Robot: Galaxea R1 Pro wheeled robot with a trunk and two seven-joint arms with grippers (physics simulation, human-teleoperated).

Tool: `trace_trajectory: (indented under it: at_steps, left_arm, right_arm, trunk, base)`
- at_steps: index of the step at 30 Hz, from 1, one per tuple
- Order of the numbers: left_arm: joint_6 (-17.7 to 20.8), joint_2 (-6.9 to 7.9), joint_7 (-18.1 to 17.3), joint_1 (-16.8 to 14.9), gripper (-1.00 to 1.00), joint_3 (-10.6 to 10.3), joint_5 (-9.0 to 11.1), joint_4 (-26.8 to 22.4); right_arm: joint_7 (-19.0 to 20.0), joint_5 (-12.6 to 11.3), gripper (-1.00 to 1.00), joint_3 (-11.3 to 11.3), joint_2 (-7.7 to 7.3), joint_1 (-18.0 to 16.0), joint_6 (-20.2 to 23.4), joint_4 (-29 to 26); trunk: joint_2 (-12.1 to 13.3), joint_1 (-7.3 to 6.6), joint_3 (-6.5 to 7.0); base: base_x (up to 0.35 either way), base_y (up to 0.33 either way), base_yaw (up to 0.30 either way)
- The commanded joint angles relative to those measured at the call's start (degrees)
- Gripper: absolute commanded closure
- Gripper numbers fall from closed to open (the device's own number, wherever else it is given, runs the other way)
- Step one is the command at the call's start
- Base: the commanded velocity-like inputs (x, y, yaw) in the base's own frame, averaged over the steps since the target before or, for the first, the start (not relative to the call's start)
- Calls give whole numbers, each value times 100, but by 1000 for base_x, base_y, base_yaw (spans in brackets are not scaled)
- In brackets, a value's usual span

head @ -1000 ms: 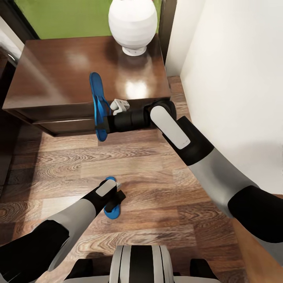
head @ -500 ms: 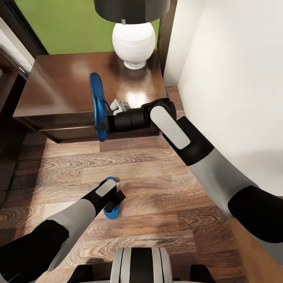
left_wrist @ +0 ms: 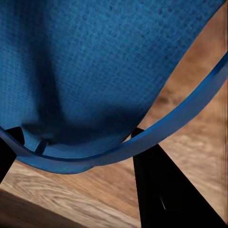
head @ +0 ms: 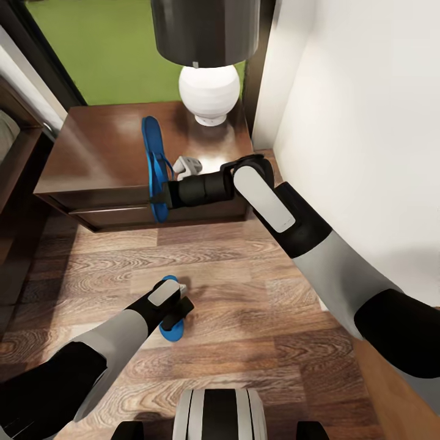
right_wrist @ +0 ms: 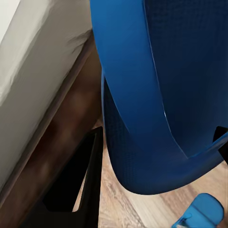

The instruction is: In the bedroom, move the book from the bed onto either nightstand, and place the two sandals side by side next to the bed.

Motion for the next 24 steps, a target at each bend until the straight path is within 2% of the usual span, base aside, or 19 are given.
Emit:
trace_trajectory:
  at_steps: [1,4,8,12,19,24]
  left_arm:
    - [36,18,-1,-2,100,-36,7,-5]
    - [37,61,-11,-2,100,-37,6,-5]
    - [42,167,-150,-2,100,-37,0,3]
    - [44,208,-188,-2,100,-37,-7,5]
    - [45,228,-210,-2,100,-46,-11,12]
    - [45,229,-208,3,100,-46,-13,13]
  right_arm:
    - [33,61,100,-2,-23,14,17,26]
    - [-111,63,100,-2,-36,50,17,32]
    - [-637,65,100,3,-54,340,17,36]
    - [-716,66,100,-1,-61,421,17,37]
    - [-752,67,100,-2,-67,751,9,37]
    - [-753,67,100,-1,-180,789,9,37]
  trunk:
    - [0,-3,19]
    - [4,-11,86]
    - [10,-21,175]
    - [15,-31,263]
    - [24,-49,418]
    - [31,-62,529]
  base:
    - [0,0,0]
    - [0,0,0]
    - [0,0,0]
    - [0,0,0]
    - [0,0,0]
    - [0,0,0]
